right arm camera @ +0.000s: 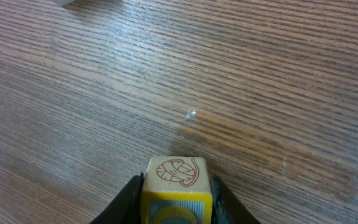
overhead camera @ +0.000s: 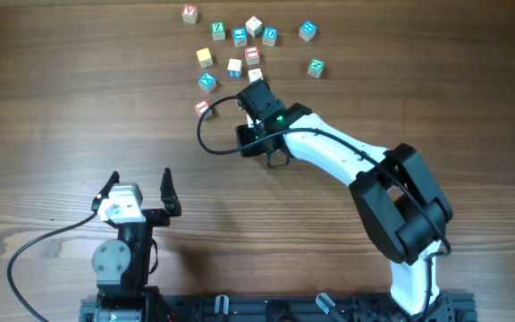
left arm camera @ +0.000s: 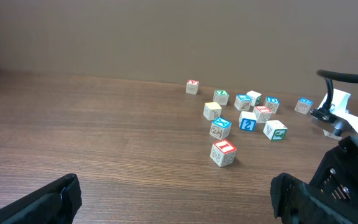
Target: Form a circle
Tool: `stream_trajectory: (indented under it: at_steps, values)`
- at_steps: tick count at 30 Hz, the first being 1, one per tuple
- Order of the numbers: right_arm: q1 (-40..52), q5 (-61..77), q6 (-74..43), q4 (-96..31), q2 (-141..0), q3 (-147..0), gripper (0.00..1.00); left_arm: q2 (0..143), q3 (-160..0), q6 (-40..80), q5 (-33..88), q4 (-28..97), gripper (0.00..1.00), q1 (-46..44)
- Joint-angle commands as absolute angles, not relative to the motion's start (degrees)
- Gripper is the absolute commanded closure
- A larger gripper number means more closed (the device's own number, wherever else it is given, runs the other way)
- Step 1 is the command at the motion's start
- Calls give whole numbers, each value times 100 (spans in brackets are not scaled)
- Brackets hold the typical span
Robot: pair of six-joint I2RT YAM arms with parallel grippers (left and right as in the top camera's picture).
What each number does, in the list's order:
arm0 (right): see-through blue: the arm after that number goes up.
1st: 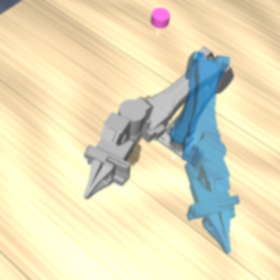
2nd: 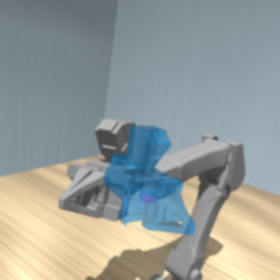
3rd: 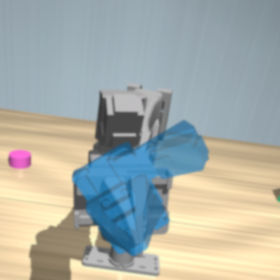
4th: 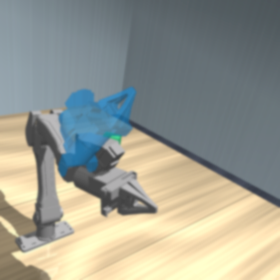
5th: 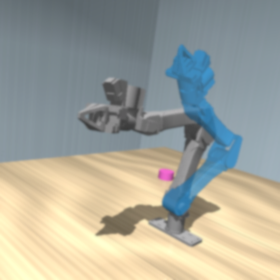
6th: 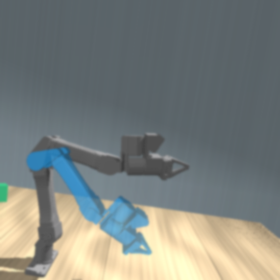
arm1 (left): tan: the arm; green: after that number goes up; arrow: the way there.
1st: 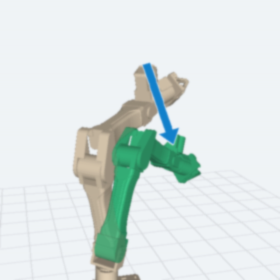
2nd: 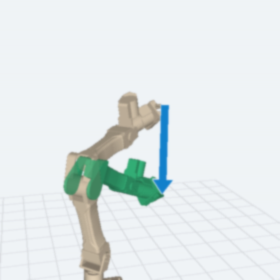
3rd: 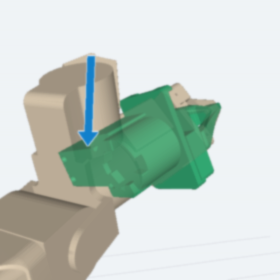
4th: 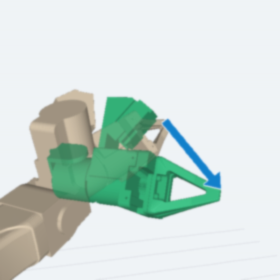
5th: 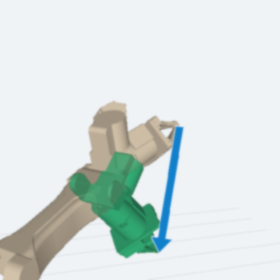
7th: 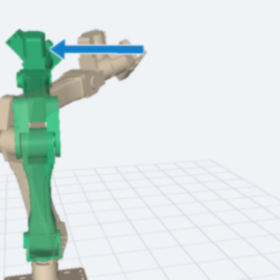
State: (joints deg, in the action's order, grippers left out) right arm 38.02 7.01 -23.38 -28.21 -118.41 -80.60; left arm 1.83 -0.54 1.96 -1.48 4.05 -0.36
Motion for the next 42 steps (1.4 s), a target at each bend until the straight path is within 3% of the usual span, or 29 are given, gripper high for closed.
stream_trajectory:
  at_steps: [1,34,42]
  values:
    - [3830,578,-2418,-2860,-11874,-8012,76,156,-34,104,-158,410,0,-10]
    - [3830,381,-2416,-2919,-11874,-8012,72,156,-34,104,-158,410,0,-10]
    - [3830,381,-2418,-2919,-11874,-8012,66,156,-32,104,-158,410,0,-10]
